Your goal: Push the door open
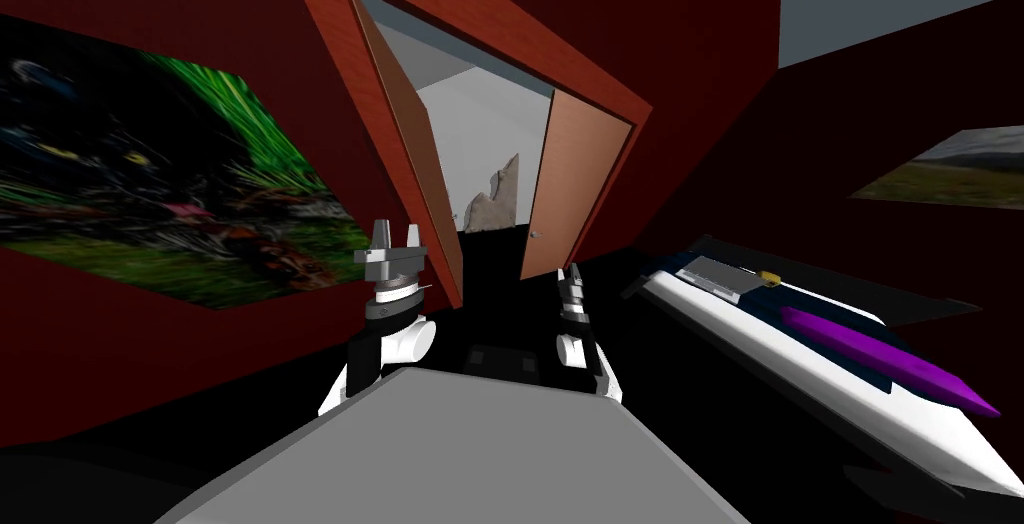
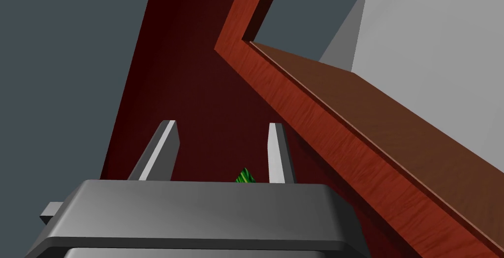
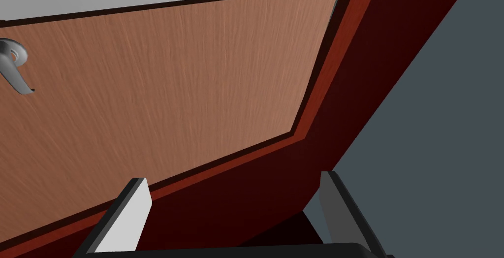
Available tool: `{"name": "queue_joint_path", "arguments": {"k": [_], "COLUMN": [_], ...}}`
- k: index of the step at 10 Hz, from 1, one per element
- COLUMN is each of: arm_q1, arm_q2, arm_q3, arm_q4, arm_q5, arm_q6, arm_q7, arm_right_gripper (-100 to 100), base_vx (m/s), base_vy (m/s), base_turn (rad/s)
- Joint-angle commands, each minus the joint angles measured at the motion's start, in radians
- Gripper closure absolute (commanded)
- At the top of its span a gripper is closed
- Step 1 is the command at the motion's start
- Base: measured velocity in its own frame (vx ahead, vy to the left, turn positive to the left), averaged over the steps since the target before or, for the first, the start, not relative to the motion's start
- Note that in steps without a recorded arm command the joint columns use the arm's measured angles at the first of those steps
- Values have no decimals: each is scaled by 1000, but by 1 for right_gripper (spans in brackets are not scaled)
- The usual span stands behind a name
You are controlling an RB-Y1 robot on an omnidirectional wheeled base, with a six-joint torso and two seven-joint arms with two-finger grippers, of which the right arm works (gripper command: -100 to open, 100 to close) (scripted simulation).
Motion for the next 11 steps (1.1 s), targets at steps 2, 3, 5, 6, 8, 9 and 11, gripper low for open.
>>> {"name": "queue_joint_path", "arguments": {"k": [2,3,5,6,8,9,11], "arm_q1": [-25,-35,-56,-66,-88,-98,-120], "arm_q2": [-3,-4,-6,-7,-9,-9,-10], "arm_q3": [5,6,9,10,13,14,17], "arm_q4": [61,86,135,160,210,235,286], "arm_q5": [0,-1,-1,-2,-2,-3,-3], "arm_q6": [-12,-17,-27,-32,-42,-48,-58], "arm_q7": [4,5,8,9,12,13,15], "arm_right_gripper": [-100,-100,-100,-100,-100,-100,-100], "base_vx": [78,79,98,97,78,81,90], "base_vy": [-69,-70,-74,-77,-83,-79,-84], "base_turn": [59,70,66,65,67,71,63]}}
